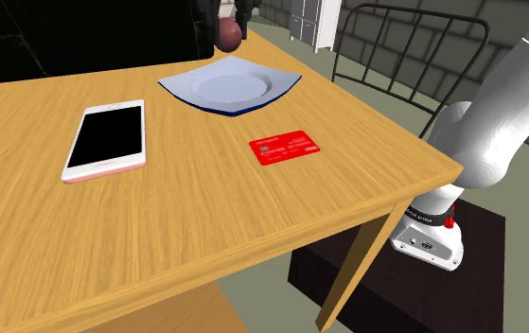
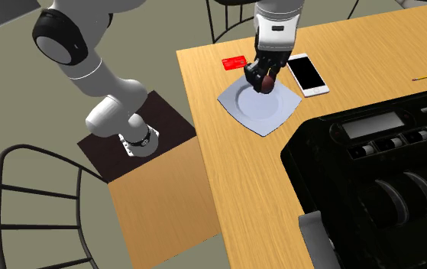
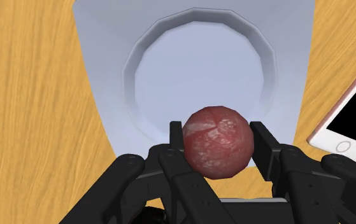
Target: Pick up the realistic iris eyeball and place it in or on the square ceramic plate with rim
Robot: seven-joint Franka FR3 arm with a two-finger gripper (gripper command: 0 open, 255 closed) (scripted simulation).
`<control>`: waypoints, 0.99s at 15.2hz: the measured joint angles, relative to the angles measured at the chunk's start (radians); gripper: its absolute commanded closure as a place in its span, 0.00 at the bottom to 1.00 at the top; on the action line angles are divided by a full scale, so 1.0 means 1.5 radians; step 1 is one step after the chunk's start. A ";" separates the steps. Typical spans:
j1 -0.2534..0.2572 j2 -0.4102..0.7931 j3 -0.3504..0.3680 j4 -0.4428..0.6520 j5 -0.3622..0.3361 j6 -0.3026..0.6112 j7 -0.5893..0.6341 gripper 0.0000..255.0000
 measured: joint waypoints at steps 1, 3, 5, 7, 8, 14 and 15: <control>0.000 -0.007 -0.001 -0.017 0.003 0.011 -0.001 1.00; 0.000 -0.014 -0.003 -0.042 0.005 0.029 -0.004 1.00; 0.001 -0.020 -0.004 -0.067 0.008 0.049 -0.006 1.00; 0.002 -0.030 -0.005 -0.096 0.012 0.068 -0.008 1.00; 0.002 -0.033 -0.006 -0.105 0.012 0.075 -0.009 1.00; 0.002 -0.034 -0.005 -0.113 0.013 0.082 -0.008 1.00; 0.002 -0.034 -0.005 -0.113 0.013 0.082 -0.008 0.00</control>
